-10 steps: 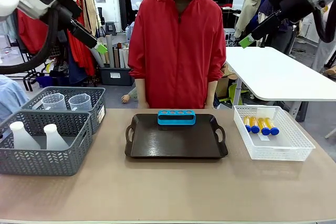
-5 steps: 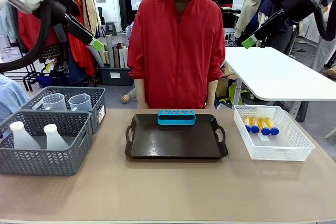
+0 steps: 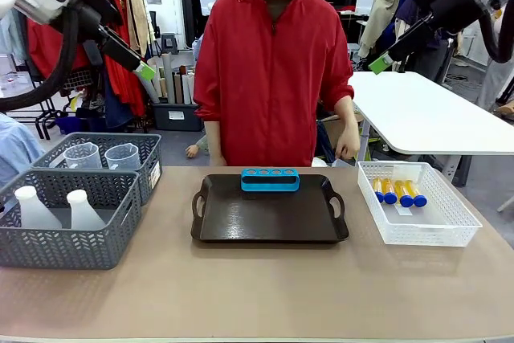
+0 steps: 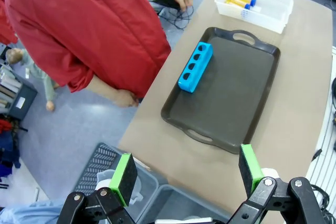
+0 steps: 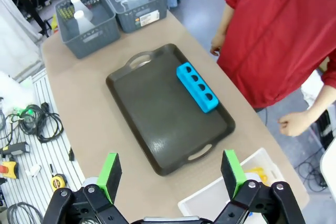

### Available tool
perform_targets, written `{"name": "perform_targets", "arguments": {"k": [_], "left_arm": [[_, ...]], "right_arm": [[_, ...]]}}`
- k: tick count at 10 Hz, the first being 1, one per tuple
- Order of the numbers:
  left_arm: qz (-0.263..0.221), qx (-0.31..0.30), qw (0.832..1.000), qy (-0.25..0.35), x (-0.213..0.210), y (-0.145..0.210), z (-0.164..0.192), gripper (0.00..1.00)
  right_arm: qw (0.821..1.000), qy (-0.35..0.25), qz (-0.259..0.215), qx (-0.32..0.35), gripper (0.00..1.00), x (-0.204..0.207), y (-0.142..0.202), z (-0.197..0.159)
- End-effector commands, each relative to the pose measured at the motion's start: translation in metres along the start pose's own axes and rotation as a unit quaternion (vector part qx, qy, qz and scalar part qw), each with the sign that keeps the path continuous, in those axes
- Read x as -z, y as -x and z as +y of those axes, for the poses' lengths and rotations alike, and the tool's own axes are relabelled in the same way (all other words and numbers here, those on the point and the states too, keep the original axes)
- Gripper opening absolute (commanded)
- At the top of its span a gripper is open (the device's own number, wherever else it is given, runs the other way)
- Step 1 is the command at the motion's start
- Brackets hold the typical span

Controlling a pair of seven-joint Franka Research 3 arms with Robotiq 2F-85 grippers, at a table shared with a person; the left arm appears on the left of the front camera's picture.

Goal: Prepare the laboratory tools.
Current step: Pick up one Large Measuring Cup and place it on the Handle tray.

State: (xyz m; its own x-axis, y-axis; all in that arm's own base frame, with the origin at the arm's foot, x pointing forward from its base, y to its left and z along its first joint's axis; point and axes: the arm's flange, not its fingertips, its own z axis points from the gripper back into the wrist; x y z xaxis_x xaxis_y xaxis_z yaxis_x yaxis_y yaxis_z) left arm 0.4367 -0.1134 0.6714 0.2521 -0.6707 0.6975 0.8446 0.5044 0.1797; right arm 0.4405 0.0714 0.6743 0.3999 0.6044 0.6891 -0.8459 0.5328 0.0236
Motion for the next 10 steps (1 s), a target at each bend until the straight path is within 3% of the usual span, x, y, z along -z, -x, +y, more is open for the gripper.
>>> {"name": "perform_targets", "arguments": {"k": [1, 8, 10], "left_arm": [[-0.006, 0.000, 1.000, 0.001, -0.003, -0.001, -0.002, 1.00], [-0.006, 0.000, 1.000, 0.001, -0.003, -0.001, -0.002, 1.00], [0.033, 0.001, 0.999, 0.012, -0.012, 0.002, 0.005, 1.00]], "right_arm": [[1.000, 0.001, 0.001, -0.002, 1.00, 0.000, 0.000, -0.001], [1.000, 0.001, 0.001, -0.002, 1.00, 0.000, 0.000, -0.001], [1.000, 0.001, 0.001, -0.002, 1.00, 0.000, 0.000, -0.001]]}}
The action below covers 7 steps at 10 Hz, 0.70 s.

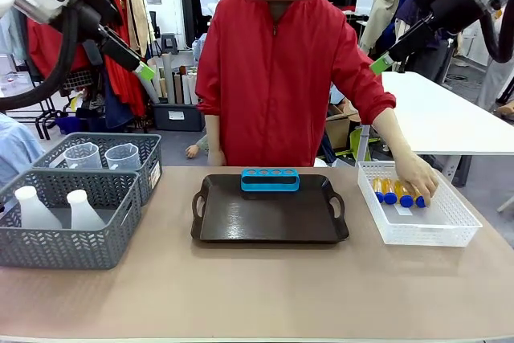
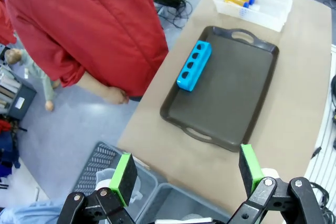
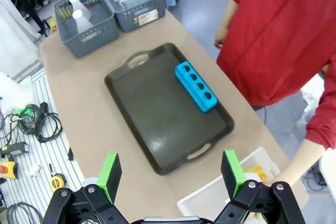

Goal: Prepare the laboratory tools.
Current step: Pick up one Large Measuring Cup and place it on the Handle tray.

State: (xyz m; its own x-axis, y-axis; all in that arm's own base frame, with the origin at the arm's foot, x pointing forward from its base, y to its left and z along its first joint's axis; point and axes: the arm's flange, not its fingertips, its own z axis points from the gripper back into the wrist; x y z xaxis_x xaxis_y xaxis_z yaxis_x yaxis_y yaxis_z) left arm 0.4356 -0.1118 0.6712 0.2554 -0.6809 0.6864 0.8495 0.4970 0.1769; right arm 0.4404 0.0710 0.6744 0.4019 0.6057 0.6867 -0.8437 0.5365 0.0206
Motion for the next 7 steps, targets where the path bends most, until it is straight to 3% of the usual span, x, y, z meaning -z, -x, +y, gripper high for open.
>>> {"name": "perform_targets", "arguments": {"k": [1, 4, 7], "left_arm": [[0.074, -0.026, 0.997, -0.005, -0.017, 0.001, 0.012, 1.00], [0.139, -0.056, 0.988, -0.038, -0.020, 0.003, 0.028, 1.00], [0.251, -0.097, 0.956, -0.116, -0.011, 0.022, 0.062, 1.00]], "right_arm": [[1.000, -0.002, 0.000, -0.002, 1.00, 0.000, 0.000, 0.000], [1.000, -0.002, 0.000, -0.002, 1.00, 0.000, 0.000, 0.000], [1.000, -0.002, 0.000, -0.002, 1.00, 0.000, 0.000, 0.000]]}}
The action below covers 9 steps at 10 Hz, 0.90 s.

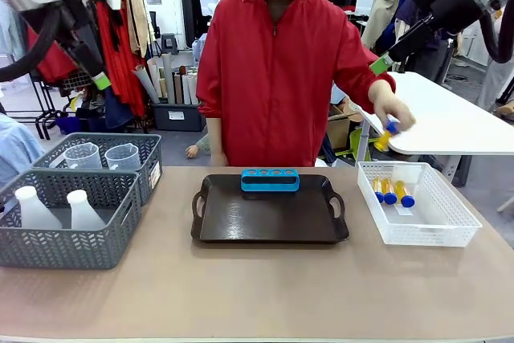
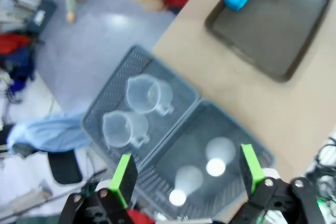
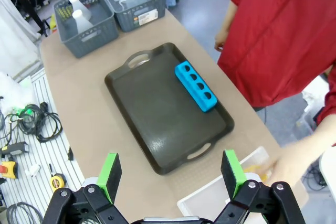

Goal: Prepare the laboratory tools.
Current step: Pick up one Large Measuring Cup and place it on the Handle tray.

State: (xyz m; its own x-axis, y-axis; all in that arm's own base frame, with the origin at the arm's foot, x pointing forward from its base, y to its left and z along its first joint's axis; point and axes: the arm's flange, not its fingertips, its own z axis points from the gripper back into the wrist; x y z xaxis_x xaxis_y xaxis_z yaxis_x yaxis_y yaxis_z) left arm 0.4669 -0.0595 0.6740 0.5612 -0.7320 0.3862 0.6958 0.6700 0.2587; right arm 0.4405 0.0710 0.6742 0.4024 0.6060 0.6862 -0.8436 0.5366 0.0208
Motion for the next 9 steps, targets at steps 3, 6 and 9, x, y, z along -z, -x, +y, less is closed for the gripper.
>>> {"name": "perform_targets", "arguments": {"k": [3, 6, 9], "left_arm": [[0.072, -0.056, 0.996, -0.017, 0.029, 0.007, 0.028, 1.00], [0.069, -0.042, 0.996, -0.026, 0.034, 0.012, 0.029, 1.00], [0.069, -0.042, 0.996, -0.026, 0.034, 0.012, 0.029, 1.00]], "right_arm": [[1.000, -0.002, -0.001, -0.003, 1.00, 0.000, 0.000, 0.000], [1.000, -0.002, -0.001, -0.003, 1.00, 0.000, 0.000, 0.000], [1.000, -0.002, -0.001, -0.003, 1.00, 0.000, 0.000, 0.000]]}}
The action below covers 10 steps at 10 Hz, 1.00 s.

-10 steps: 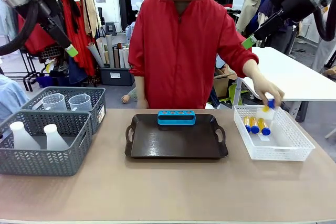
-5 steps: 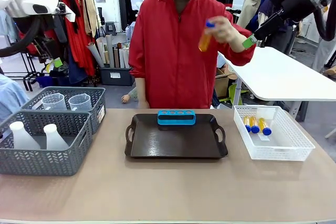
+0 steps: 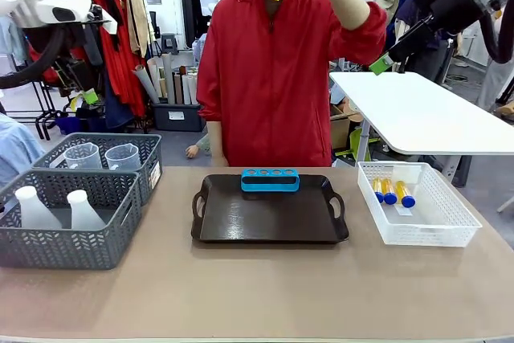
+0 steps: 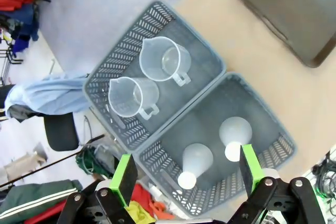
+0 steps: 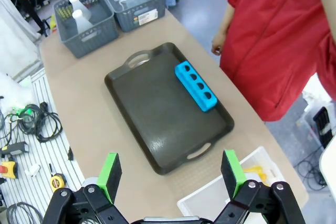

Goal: Prepare the laboratory tools.
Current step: Pick up one Large Measuring Cup and place it on the Handle tray.

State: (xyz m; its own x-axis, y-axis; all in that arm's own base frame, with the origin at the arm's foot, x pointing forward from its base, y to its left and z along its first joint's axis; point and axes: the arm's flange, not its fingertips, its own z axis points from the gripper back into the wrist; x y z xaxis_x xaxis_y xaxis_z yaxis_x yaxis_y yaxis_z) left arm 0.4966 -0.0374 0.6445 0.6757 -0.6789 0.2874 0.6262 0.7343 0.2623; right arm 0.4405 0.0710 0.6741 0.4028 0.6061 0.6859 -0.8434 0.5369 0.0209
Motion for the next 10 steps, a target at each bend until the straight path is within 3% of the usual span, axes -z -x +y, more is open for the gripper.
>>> {"name": "perform_targets", "arguments": {"k": [1, 2, 3, 5, 8, 10], "left_arm": [[0.000, 0.000, 1.000, 0.000, 0.000, 0.000, 0.000, 1.00], [0.041, -0.021, 0.999, -0.030, 0.019, -0.002, 0.011, 1.00], [0.071, -0.030, 0.997, -0.025, 0.037, 0.000, 0.017, 1.00], [0.134, -0.112, 0.985, -0.012, 0.079, 0.012, 0.026, 1.00], [0.167, -0.216, 0.962, -0.015, 0.146, 0.045, 0.059, 1.00], [0.142, -0.258, 0.955, 0.014, 0.169, 0.054, 0.085, 1.00]], "right_arm": [[1.000, -0.002, -0.001, -0.003, 1.00, 0.000, 0.000, 0.000], [1.000, -0.002, -0.001, -0.003, 1.00, 0.000, 0.000, 0.000], [1.000, -0.002, -0.001, -0.003, 1.00, 0.000, 0.000, 0.000], [1.000, -0.002, -0.001, -0.003, 1.00, 0.000, 0.000, 0.000], [1.000, -0.002, -0.001, -0.003, 1.00, 0.000, 0.000, 0.000], [1.000, -0.002, -0.001, -0.003, 1.00, 0.000, 0.000, 0.000]]}}
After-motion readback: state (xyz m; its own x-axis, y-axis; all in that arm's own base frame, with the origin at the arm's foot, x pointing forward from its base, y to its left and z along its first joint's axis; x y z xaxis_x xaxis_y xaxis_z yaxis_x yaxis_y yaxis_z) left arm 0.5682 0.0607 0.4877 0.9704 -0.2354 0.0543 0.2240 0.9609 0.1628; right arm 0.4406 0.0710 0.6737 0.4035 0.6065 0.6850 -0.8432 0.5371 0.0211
